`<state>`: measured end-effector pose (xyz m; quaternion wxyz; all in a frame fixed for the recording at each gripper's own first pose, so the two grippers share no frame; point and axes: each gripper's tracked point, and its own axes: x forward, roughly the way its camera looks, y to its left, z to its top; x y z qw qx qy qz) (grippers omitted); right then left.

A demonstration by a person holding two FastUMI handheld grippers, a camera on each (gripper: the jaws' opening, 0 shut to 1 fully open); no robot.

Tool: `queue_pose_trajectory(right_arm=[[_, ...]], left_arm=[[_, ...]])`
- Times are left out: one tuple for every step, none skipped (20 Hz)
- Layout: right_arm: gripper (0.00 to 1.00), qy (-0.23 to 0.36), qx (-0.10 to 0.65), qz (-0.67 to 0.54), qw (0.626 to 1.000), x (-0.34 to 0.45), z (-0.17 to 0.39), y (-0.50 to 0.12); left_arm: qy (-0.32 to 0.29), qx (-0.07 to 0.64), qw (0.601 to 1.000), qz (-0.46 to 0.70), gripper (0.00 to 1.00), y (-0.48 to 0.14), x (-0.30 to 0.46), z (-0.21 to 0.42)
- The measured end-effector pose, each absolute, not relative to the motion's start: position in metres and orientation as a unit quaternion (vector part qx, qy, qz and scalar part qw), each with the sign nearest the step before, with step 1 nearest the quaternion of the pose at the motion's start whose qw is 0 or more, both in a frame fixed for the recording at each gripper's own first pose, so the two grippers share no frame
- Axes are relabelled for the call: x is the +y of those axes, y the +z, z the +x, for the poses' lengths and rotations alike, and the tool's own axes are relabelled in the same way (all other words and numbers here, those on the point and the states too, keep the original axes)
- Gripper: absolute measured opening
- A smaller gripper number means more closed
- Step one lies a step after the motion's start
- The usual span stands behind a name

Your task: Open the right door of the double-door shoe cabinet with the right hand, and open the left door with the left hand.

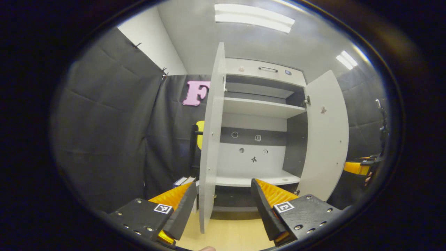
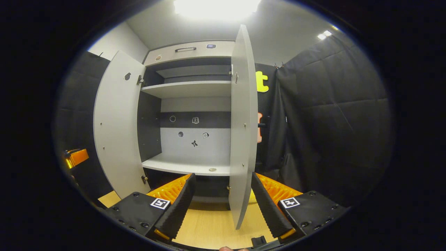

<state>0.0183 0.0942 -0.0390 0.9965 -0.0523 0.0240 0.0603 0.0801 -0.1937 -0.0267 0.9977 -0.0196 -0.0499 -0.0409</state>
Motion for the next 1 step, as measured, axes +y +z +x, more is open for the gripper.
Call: queue_pose_trajectory(right_arm=[[0.99, 0.073, 0.027, -0.05, 0.996, 0.0901, 0.0221, -0.0433]], left_arm=[[-0.026, -0.051, 0.998, -0.016, 0.9, -0.0255, -0.2003, 0.0771]])
